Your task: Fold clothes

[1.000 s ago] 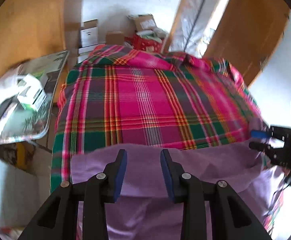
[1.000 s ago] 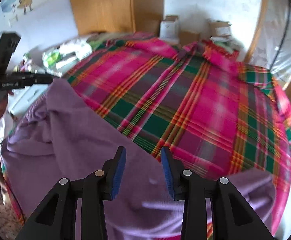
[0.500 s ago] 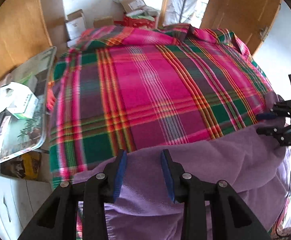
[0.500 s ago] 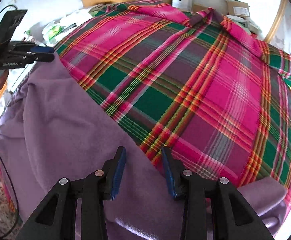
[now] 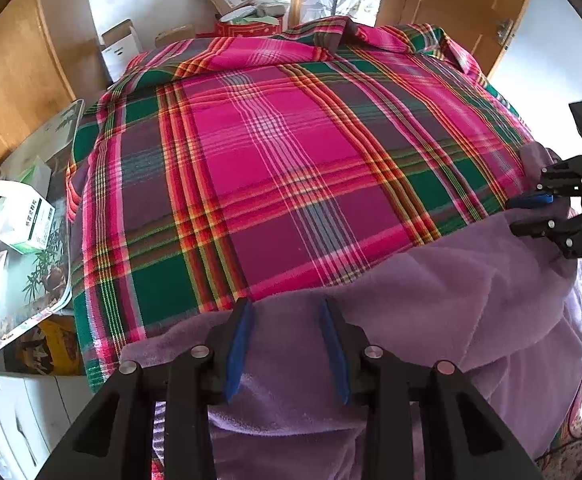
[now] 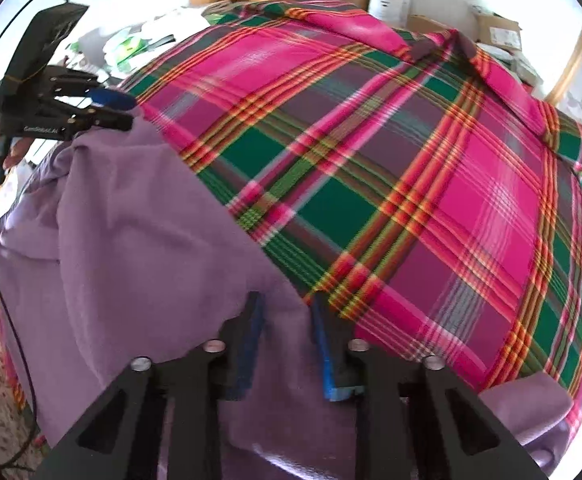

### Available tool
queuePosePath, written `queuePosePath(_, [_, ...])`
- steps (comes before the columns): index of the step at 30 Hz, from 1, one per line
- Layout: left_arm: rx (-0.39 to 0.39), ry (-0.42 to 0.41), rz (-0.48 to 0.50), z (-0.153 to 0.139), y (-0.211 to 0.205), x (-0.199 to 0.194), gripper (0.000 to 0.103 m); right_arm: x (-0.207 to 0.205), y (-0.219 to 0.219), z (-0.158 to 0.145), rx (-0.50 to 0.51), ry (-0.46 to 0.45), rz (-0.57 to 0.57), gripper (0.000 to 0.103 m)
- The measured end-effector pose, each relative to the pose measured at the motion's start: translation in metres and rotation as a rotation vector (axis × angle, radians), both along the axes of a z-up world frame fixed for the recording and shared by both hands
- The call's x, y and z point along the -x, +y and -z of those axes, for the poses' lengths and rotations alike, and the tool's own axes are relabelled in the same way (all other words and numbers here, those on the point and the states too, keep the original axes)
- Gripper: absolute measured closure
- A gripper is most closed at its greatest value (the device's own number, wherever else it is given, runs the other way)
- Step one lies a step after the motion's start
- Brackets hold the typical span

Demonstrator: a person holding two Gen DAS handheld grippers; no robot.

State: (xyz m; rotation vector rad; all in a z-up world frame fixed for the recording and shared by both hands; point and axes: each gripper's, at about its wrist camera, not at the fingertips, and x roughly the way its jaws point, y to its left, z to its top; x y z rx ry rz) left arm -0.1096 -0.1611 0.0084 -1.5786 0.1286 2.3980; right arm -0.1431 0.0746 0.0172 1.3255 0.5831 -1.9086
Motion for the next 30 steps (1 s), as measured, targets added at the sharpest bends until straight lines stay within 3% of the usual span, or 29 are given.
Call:
queuePosePath(1, [0.005,0.001,0.002,0.000,0.001,-0.001,0.069,-0.002,-0.001,0.000,0.002,-0.001,-0.012,0.090])
queuePosePath(3, [0.016,0.006,0.002,-0.001,0.001,-0.001,0.080,-0.004,-0.003,-0.001,0.005,0.001,-0.025,0.095])
queuePosePath(5, [0.023,0.013,-0.005,-0.002,-0.001,-0.002,0.100,-0.005,-0.003,-0.002,0.009,0.006,-0.030,0.098])
queuePosePath(8, [-0.028,0.012,-0.041,-0.003,-0.010,-0.002,0.101,-0.002,0.000,-0.008,0.028,0.044,-0.004,0.099])
queuePosePath(15, [-0.042,0.091,-0.141,-0.014,-0.024,-0.001,0.101,0.014,-0.002,-0.027,0.058,0.170,0.084,0.099])
queuePosePath(30, [-0.067,0.132,-0.296,-0.015,-0.055,0.018,0.101,0.065,-0.042,-0.038,0.042,0.363,0.194,0.099])
